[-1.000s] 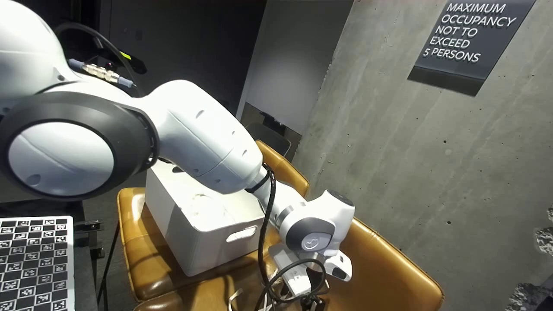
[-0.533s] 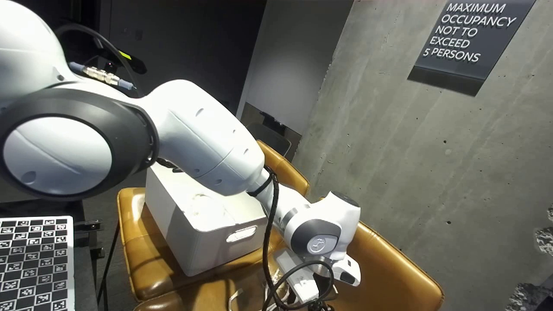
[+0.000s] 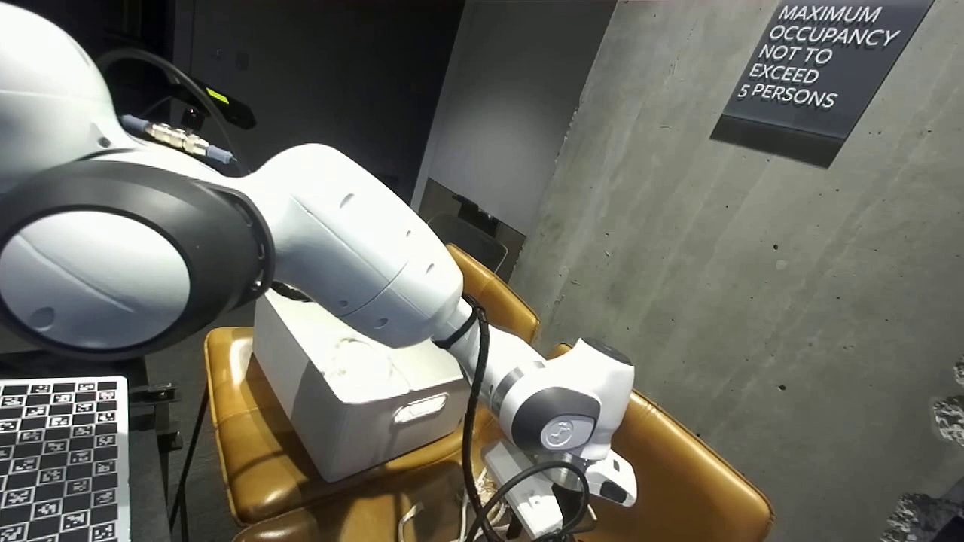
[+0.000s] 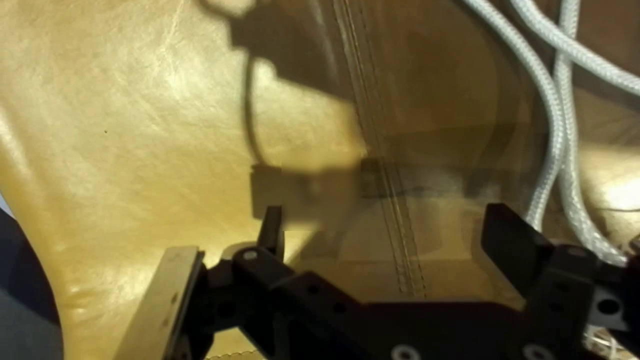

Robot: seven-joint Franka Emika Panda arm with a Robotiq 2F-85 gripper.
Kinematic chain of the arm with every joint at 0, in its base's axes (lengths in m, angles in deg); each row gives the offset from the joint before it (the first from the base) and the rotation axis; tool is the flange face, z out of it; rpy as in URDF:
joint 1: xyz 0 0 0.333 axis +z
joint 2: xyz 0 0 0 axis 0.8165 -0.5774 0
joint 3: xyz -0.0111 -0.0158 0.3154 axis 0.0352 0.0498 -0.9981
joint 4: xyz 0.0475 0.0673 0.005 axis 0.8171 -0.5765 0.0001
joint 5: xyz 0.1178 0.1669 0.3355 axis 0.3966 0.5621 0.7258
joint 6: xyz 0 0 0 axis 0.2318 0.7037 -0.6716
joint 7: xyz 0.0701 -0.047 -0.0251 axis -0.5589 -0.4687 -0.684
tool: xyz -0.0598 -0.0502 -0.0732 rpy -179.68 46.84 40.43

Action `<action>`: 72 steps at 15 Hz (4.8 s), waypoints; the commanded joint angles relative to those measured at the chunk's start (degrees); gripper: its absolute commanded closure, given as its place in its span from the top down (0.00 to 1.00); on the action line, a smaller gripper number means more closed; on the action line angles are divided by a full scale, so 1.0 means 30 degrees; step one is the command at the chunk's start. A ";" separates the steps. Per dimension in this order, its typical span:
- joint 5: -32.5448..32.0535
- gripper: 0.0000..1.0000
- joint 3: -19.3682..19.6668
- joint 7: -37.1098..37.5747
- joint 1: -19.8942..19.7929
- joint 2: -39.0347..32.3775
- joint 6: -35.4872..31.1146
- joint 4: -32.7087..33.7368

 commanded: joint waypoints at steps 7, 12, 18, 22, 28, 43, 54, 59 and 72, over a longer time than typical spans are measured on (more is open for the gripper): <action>-0.0072 1.00 0.0039 0.0125 0.0738 -0.0546 0.0361 0.0970; -0.0125 1.00 0.0163 0.0205 0.0761 -0.1023 0.0442 0.1216; -0.0097 0.73 0.0314 0.0333 0.0567 -0.1457 0.0522 0.1507; -0.0165 0.43 0.0473 0.0497 0.0514 -0.1407 0.0388 0.1462; -0.0250 0.01 0.1131 0.0849 0.0616 -0.1086 0.0047 0.0912; 0.0079 0.01 0.1425 0.2664 0.2562 0.8089 0.1366 -0.2947; -0.0315 0.01 0.1398 0.2740 0.3832 1.4983 0.1323 -0.8084; -0.1268 0.01 0.1353 0.3779 0.6302 1.8689 0.1455 -1.0930; -0.5791 0.01 -0.1746 0.9423 1.0791 2.3183 0.2614 -1.3385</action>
